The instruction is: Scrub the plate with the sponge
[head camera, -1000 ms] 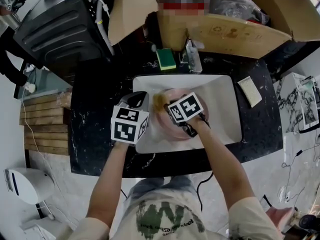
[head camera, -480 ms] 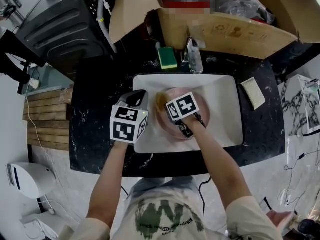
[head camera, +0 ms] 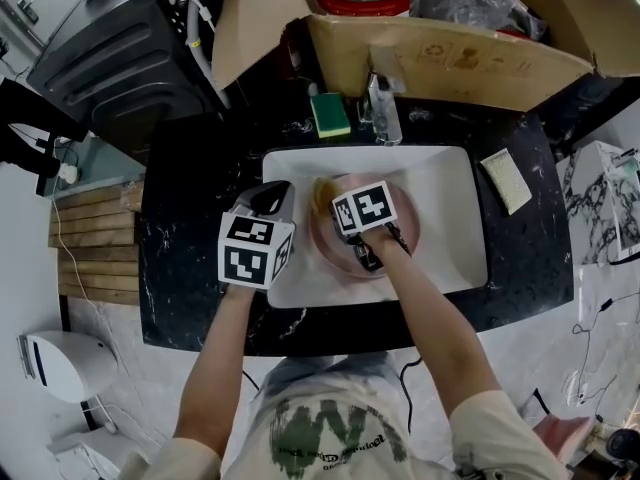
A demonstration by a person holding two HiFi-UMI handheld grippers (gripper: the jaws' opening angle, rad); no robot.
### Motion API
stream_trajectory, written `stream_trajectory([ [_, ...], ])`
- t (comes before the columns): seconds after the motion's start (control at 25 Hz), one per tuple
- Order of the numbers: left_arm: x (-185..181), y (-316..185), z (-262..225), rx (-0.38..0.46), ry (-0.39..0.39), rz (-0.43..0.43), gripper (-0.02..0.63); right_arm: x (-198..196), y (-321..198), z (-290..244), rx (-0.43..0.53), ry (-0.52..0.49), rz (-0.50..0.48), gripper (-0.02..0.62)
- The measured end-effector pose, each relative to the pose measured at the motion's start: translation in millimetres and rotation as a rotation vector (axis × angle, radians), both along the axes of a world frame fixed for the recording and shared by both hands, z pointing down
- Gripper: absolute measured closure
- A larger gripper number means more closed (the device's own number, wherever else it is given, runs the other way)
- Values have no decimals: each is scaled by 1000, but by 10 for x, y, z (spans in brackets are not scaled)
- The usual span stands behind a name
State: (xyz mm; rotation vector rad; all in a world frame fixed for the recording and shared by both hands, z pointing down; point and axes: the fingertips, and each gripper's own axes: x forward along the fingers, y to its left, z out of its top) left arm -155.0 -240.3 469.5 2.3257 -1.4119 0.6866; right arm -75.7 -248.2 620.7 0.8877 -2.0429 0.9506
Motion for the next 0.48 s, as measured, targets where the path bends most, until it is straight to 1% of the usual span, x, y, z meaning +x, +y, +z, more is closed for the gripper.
stream_trajectory([
  [0.2, 6, 4, 4, -5, 0, 5, 601, 77, -71, 22, -6, -5, 72, 529],
  [0.48, 7, -4, 12, -5, -3, 9, 601, 186, -154, 44, 3, 9, 134, 529],
])
